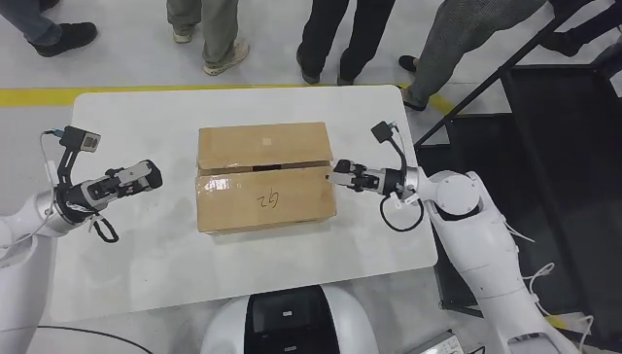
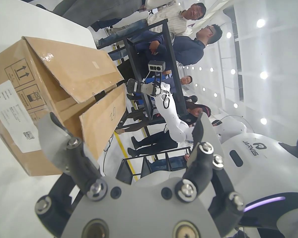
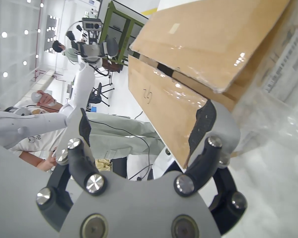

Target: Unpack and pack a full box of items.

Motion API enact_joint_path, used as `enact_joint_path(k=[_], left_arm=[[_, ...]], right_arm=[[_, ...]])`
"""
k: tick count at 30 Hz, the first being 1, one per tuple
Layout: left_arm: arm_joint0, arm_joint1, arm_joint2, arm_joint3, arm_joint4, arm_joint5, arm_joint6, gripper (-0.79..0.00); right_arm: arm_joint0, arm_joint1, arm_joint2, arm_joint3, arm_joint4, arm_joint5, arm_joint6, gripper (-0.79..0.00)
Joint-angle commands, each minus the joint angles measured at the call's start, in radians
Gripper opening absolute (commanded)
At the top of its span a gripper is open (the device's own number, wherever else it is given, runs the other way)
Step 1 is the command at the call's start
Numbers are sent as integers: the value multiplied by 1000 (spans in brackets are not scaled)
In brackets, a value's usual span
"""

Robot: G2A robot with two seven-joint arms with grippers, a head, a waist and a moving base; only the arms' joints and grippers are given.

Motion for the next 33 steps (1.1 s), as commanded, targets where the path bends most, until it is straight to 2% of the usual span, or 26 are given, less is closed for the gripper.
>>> enact_joint_path(k=[1, 10, 17, 21, 27, 30, 33], left_arm=[[0, 0, 0, 0, 0, 0, 0, 0], [0, 0, 0, 0, 0, 0, 0, 0], [0, 0, 0, 0, 0, 0, 0, 0], [0, 0, 0, 0, 0, 0, 0, 0], [0, 0, 0, 0, 0, 0, 0, 0], [0, 0, 0, 0, 0, 0, 0, 0], [0, 0, 0, 0, 0, 0, 0, 0]], right_arm=[[4, 3, 0, 13, -29, -12, -2, 0], [30, 4, -66, 47, -25, -46, -16, 0], [46, 8, -96, 40, 96, -109, 63, 0], [38, 18, -89, 12, 212, -147, 161, 0], [8, 51, -123, -112, 292, -25, 297, 0], [-2, 69, -168, -149, 274, 26, 348, 0], [1, 83, -212, -139, 224, 34, 356, 0]])
